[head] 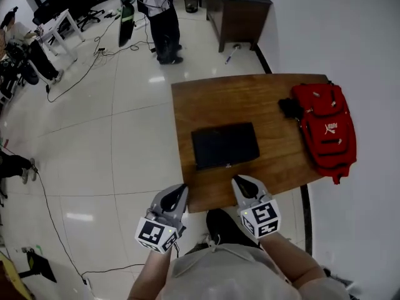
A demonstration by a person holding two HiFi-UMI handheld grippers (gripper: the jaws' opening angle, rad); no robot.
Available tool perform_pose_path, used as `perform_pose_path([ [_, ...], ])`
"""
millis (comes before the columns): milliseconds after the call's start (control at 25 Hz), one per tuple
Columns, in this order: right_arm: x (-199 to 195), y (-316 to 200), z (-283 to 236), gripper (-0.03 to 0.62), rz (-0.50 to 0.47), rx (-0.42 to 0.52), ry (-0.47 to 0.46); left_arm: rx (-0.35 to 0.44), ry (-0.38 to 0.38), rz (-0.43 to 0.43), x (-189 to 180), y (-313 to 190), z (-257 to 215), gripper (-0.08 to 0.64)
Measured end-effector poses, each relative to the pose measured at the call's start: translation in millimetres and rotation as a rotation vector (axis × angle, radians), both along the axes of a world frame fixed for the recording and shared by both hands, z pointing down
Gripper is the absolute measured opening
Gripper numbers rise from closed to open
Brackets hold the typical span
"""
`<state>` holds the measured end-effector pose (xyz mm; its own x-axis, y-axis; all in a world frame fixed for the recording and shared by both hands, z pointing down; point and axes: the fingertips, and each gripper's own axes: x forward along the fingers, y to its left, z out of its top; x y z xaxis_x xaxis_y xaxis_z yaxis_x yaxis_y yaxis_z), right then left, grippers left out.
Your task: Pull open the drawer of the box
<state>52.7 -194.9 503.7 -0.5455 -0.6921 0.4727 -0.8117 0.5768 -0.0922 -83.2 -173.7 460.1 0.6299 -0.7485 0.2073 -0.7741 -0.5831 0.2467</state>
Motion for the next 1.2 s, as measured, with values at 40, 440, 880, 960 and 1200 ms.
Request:
perform_pose_path([
  [40,-0.4,-4.1,11.5,0.009,0.013,-0.026,0.007,-0.011,0.003,0.001,1.3,-5.4,5.5,0.006],
  [440,10.8,-40.7,106.1,0.082,0.168,-0.212,0.134,-0.095,-0.011,0.012,12.8,-38.0,56.5,0.006],
  [880,6.2,-54.6,133.9,0.132,0.239,-0.297,0.092,-0.160,0.017,0.025,30.4,-42.3,86.2,0.006],
  [960,8.7,-55.4,135.2,0.104,0.258,-0.306,0.085,-0.170,0.018,0.031,30.7,-41.1,88.6,0.006],
  [1200,7.9,-55.0,137.1,0.061,0.269,-0.337,0.051,-0.189,0.030,0.024,30.3,-39.5,90.3,0.006],
])
